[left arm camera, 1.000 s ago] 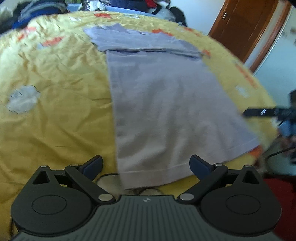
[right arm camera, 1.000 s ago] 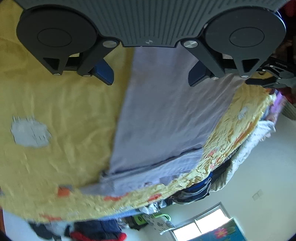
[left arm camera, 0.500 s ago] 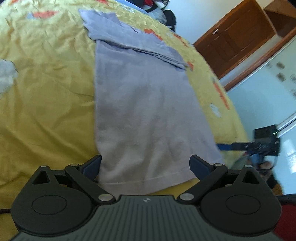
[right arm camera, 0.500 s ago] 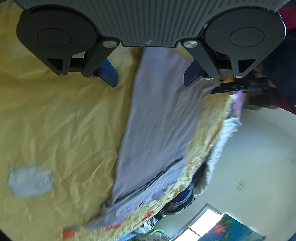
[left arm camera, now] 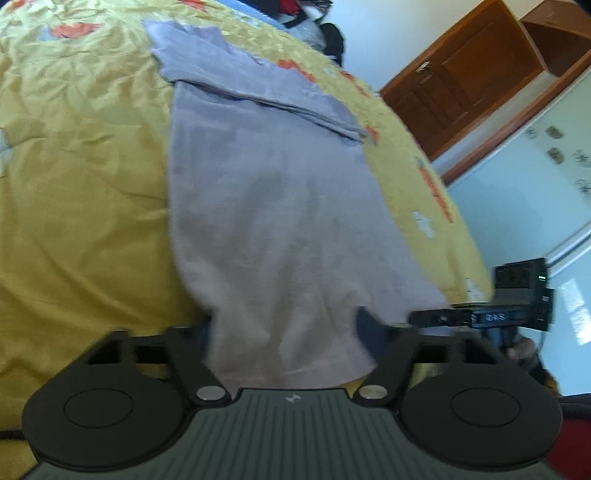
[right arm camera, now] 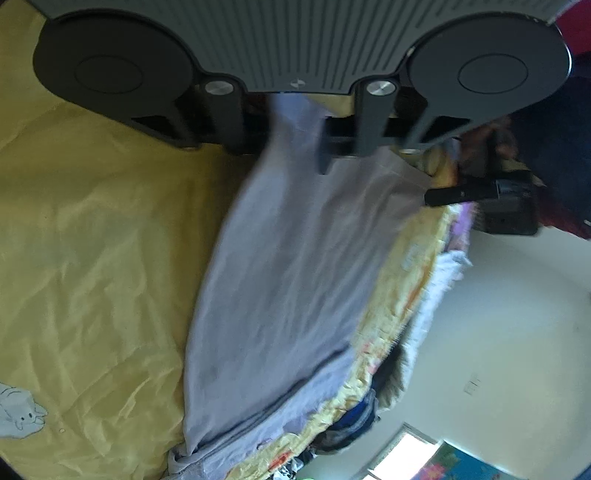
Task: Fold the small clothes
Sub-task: 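Lower both tools to the sweater hem and close both on it, then lift the hem with both tools and carry it toward the collar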
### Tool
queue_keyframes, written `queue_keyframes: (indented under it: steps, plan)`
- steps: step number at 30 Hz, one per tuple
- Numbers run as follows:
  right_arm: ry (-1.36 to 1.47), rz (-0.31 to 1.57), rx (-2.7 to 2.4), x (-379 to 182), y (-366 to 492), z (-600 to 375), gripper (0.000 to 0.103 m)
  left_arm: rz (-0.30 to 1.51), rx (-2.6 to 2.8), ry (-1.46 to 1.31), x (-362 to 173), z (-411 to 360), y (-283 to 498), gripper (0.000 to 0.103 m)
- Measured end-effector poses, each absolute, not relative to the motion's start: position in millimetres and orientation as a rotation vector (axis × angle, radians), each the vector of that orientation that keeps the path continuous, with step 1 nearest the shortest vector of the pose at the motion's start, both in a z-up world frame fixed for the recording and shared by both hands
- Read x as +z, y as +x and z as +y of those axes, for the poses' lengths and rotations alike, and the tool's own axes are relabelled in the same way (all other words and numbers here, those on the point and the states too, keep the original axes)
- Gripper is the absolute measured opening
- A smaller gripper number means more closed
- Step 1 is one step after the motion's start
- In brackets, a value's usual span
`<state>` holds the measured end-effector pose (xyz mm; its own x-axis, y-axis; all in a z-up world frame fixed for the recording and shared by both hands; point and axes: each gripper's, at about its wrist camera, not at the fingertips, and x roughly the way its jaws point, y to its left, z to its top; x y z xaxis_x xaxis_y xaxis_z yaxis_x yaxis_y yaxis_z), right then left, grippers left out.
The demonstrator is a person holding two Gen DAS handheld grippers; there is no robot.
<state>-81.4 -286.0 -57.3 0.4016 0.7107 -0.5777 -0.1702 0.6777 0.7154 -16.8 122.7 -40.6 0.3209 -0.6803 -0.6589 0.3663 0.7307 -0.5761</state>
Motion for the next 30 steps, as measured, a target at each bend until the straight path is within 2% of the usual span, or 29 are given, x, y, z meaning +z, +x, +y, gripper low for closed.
queue_keyframes:
  steps: [1,3,5,9,18,30]
  plan:
    - [0.594,1.014,0.589,-56.9,-84.6,-284.4,0.015,1.036,-0.686,-0.348,-41.1,122.6,-16.6,0.044]
    - [0.552,1.011,0.578,-53.5,-88.9,-281.8,0.011,1.054,-0.662,-0.342,-43.8,122.1,-16.0,0.016]
    - [0.505,1.002,0.565,-49.1,-92.0,-276.1,0.005,1.057,-0.635,-0.319,-46.1,118.5,-18.3,0.006]
    - [0.403,0.969,0.54,-36.8,-96.8,-261.3,0.005,1.028,-0.611,-0.291,-40.6,116.0,-26.3,0.004]
    - [0.37,0.846,0.557,1.1,-88.6,-259.6,0.005,0.897,-0.665,-0.338,-1.3,108.7,-29.3,0.003]
    - [0.332,0.673,0.439,29.5,-54.6,-262.1,0.006,0.748,-0.54,-0.477,17.3,106.0,5.4,0.003]
